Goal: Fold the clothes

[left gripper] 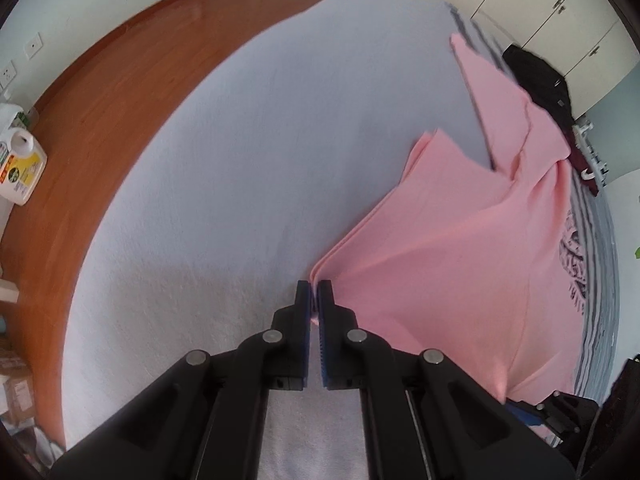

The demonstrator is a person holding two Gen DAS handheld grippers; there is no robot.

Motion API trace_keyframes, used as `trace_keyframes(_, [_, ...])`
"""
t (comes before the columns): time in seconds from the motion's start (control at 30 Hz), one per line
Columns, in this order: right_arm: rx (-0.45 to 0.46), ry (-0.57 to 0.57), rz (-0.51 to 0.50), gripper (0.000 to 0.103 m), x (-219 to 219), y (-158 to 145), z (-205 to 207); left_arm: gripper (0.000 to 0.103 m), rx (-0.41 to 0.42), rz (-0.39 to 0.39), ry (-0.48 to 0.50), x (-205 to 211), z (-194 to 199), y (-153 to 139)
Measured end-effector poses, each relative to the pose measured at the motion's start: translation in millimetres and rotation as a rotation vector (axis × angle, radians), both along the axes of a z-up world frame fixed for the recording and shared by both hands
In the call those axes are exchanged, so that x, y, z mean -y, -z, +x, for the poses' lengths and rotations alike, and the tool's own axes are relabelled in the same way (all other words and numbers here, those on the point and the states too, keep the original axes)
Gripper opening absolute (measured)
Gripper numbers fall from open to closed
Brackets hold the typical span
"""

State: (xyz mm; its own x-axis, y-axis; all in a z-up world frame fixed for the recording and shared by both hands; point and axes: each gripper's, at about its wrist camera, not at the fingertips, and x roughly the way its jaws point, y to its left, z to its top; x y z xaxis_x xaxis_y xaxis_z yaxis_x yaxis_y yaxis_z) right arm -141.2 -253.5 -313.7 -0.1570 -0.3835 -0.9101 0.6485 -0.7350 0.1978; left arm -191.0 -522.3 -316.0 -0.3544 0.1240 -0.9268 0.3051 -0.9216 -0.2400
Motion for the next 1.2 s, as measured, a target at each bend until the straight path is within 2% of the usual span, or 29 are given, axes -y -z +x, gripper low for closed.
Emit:
trace_keyframes(0.1, [0.007, -0.038, -0.025, 0.033, -7, -12, 3, 0.008, 0.038, -0.049, -0.024, 5, 0, -5])
trace_keyframes(0.17, [0.001, -0.009, -0.037, 0.033, -22, -20, -3, 0.008, 0.031, -0.085, -0.054, 10, 0, -16])
trace_keyframes(0.3, [-0.011, 0.048, -0.062, 0.033, -53, -35, -16, 0.008, -0.103, -0.065, -0.06, 4, -18, -48])
trace_keyframes(0.4, [-0.016, 0.146, -0.037, 0.033, -90, -33, -39, 0.008, -0.176, -0.003, 0.032, -24, -50, -57])
trace_keyframes(0.47, [-0.018, 0.216, 0.007, 0.033, -114, -25, -53, 0.008, -0.193, 0.027, 0.116, -53, -72, -53])
trace_keyframes(0.6, [-0.003, 0.305, 0.037, 0.033, -151, -16, -62, 0.008, -0.17, 0.059, 0.255, -110, -109, -31])
trace_keyframes(0.67, [0.004, 0.324, 0.052, 0.033, -164, -15, -59, 0.008, -0.127, 0.031, 0.27, -124, -118, -16])
trace_keyframes(0.73, [0.028, 0.341, 0.067, 0.033, -175, -11, -52, 0.008, -0.093, -0.027, 0.242, -124, -124, -4])
trace_keyframes(0.87, [0.065, 0.339, 0.092, 0.033, -193, -4, -29, 0.003, -0.093, -0.085, 0.127, -95, -113, 1])
trace_keyframes(1.03, [0.122, 0.333, 0.107, 0.033, -204, -3, -4, 0.003, -0.118, -0.157, 0.129, -100, -87, -21])
trace_keyframes(1.1, [0.126, 0.34, 0.109, 0.033, -210, -10, -1, 0.003, -0.141, -0.109, 0.156, -110, -75, -33])
trace_keyframes(1.2, [0.094, 0.385, 0.101, 0.033, -220, -21, -7, 0.003, -0.166, -0.035, 0.255, -149, -55, -44])
